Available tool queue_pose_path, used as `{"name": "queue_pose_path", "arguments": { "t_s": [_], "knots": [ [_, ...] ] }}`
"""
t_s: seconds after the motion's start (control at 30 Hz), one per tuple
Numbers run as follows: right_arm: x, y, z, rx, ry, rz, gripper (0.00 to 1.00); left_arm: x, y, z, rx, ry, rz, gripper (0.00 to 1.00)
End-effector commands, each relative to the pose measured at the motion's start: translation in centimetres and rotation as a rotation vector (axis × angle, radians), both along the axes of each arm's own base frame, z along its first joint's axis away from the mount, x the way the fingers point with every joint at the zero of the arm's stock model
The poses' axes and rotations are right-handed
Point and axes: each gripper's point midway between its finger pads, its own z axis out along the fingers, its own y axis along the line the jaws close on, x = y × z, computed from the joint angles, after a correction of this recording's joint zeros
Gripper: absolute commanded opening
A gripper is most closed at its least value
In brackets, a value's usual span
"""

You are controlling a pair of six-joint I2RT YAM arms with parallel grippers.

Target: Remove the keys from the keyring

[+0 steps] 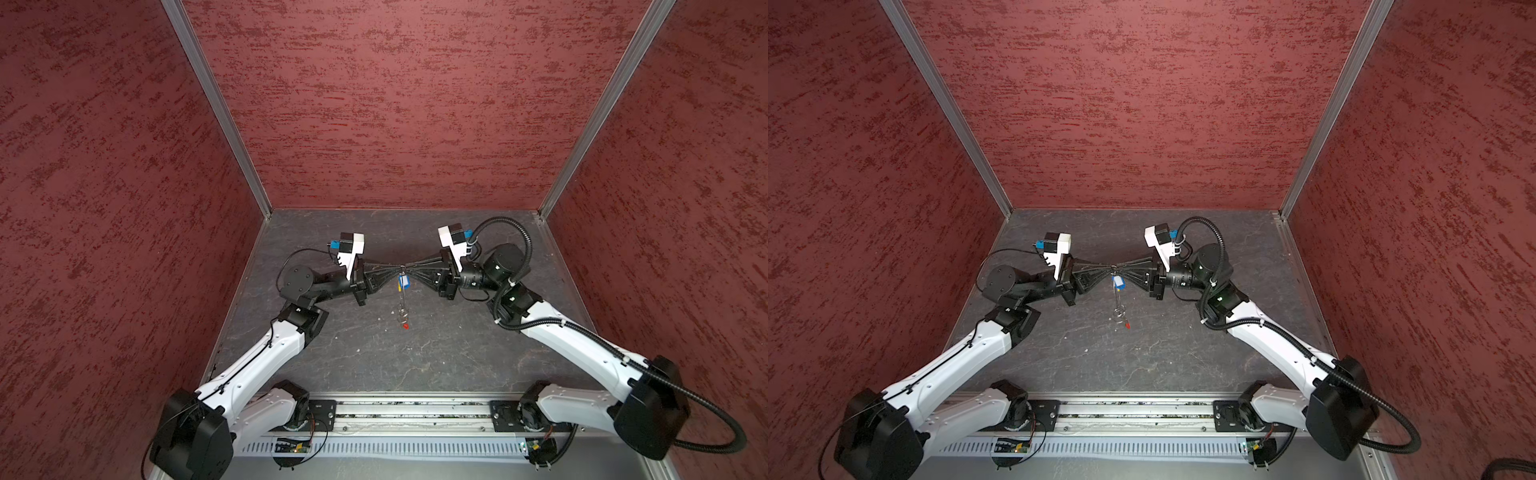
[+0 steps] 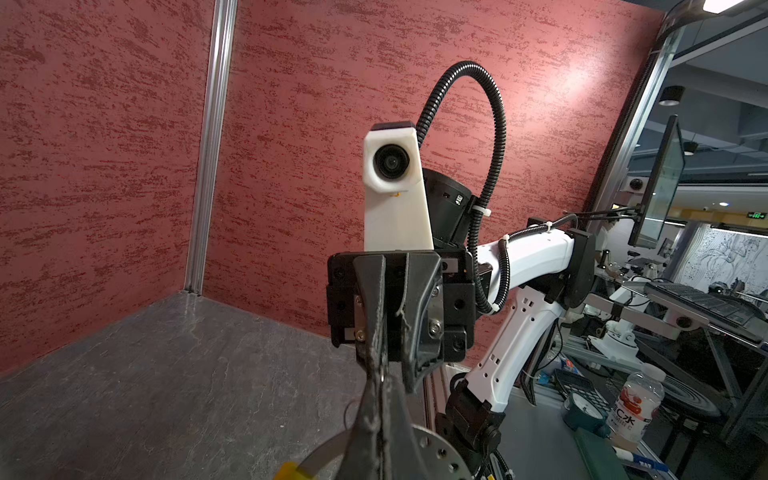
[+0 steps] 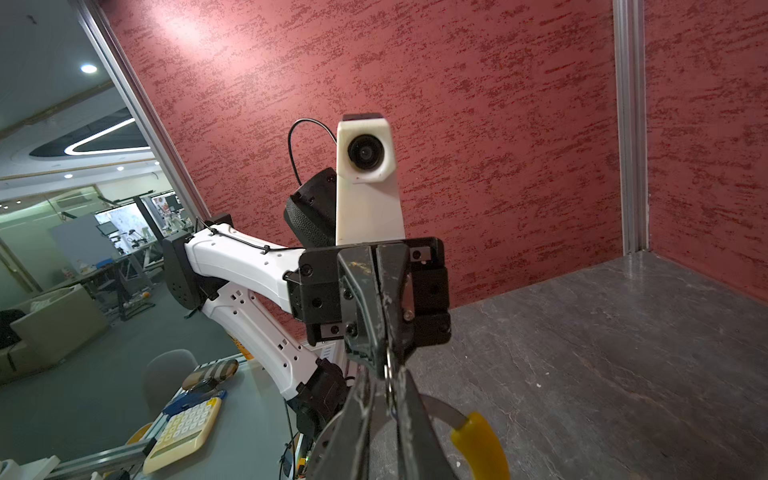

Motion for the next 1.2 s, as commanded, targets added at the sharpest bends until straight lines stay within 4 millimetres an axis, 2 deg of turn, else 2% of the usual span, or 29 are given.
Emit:
{"name": "queue_pose_path", "arguments": {
  "t_s": [0.0,0.17,0.27,0.37,0.4,0.47,0.5,0.57,0.67,0.9,1.17],
  "knots": [
    [-0.4,-0.1,2.0,0.043,-0.047,0.025,0.11,-0.5,0.3,1.7,-0.027,-0.053,-0.005,0.00],
    [-0.5,-0.1,2.0,0.048,-0.042,0.040,0.08,-0.3,0.3,1.8,-0.031,-0.051,0.000,0.00],
    [-0.6,-0.1,1.9,0.045,-0.038,0.041,0.00,-0.3,0.2,1.9,-0.033,-0.047,-0.006,0.00],
    [-0.3,0.0,1.8,0.023,-0.030,0.027,0.00,-0.2,0.2,2.0,-0.030,-0.026,-0.008,0.00],
    [-0.2,0.0,1.6,0.007,-0.025,0.018,0.00,-0.2,0.2,2.1,-0.027,-0.018,-0.007,0.04],
    [0.2,-0.2,1.2,-0.034,-0.022,-0.008,0.00,-0.3,0.3,2.0,-0.014,-0.001,-0.002,0.23],
    [0.4,-0.4,1.0,-0.060,-0.018,-0.022,0.00,-0.4,0.4,2.1,-0.007,0.004,0.002,0.29],
    [1.1,-0.9,0.3,-0.109,-0.003,-0.046,0.00,-0.5,0.5,2.0,0.015,0.013,0.014,0.32],
    [1.5,-1.5,-0.4,-0.175,0.009,-0.049,0.00,-1.0,0.3,1.9,0.058,0.020,0.001,0.32],
    [0.6,-2.0,-0.8,-0.286,-0.056,0.002,0.00,-0.8,-0.3,1.1,0.112,0.050,-0.008,0.28],
    [0.1,-2.1,0.1,-0.306,-0.091,0.022,0.00,-0.4,-1.0,1.2,0.121,0.064,-0.052,0.20]
  ]
}}
